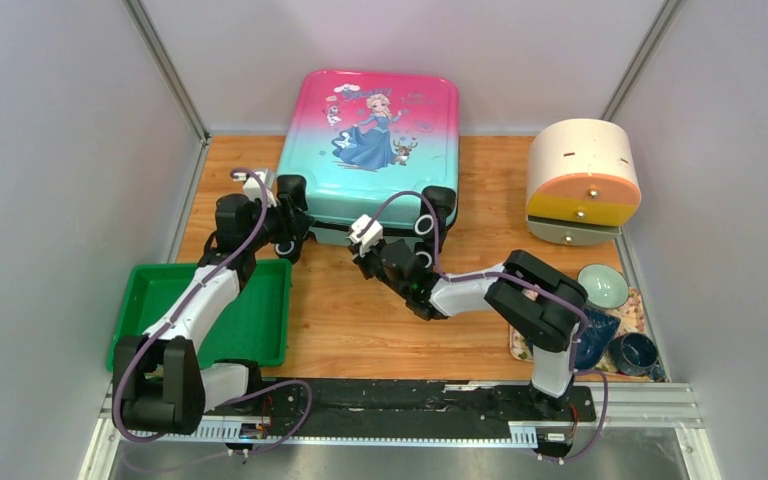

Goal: Open, take out, and arrange the luggage

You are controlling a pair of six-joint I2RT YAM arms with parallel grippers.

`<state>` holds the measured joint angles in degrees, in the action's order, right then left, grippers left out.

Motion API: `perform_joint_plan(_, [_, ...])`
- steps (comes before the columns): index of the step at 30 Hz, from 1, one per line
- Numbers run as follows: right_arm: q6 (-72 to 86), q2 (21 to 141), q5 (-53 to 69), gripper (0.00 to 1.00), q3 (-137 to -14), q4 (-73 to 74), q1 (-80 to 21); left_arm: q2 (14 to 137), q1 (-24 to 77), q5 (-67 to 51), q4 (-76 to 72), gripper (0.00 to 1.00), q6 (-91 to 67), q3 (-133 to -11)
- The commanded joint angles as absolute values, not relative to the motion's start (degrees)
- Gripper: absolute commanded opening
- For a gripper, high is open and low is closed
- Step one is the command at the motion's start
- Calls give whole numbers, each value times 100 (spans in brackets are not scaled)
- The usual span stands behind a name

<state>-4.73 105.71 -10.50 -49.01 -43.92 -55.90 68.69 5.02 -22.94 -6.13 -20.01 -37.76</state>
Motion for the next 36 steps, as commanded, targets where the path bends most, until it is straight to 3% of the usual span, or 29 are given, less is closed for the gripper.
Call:
perform_joint_plan(1, [-299,10828,-114,0,-5545,-5484,-6187,7058,1204,-4289,747,0,-1986,-3243])
perform_joint_plan(9, [-316,10943,19,0,-5626,-5520,-6284,6637,1055,-4886,633,0,-1925,-2944])
perform_joint_plan(11, [-413,10811,9,0,-5511,-5485,-6223,6487,1046,-5070,974,15,-1436,-3162])
perform_joint_plan(12, [-413,10758,9,0,-5345,-5467,-6179,6330,1046,-5071,1193,36,-1198,-3295])
perform_joint_plan(14, [-422,10557,-193,0,-5160,-5414,-6065,6197,976,-4932,2045,51,-558,-3741])
perform_joint_plan(21, [-457,10169,-150,0,-4615,-5273,-5775,5643,-130,-5090,3313,69,-36,-4596])
perform_joint_plan(24, [-466,10064,-158,0,-4492,-5265,-5722,5581,-421,-4992,3551,70,-61,-4842])
perform_joint_plan(27, [-396,10011,-167,0,-4438,-5194,-5704,5398,-448,-4703,3219,71,-430,-4685])
perform_joint_plan(28, [-361,10028,-158,0,-4438,-5186,-5704,5318,-440,-4659,3043,79,-561,-4571])
perform_joint_plan(32, [-272,10055,-79,0,-4710,-4810,-5713,5019,-483,-4474,2374,82,-1158,-4219])
perform_joint_plan(33, [-272,10002,173,22,-4772,-4634,-5713,4966,-527,-4491,2129,83,-1299,-4219])
perform_joint_plan(35, [-264,9688,333,46,-4912,-3820,-5660,4966,-729,-4657,1873,83,-1746,-4254])
perform_joint_plan(36, [-203,9512,534,64,-5009,-3484,-5625,5044,-764,-4676,1759,83,-1836,-4306])
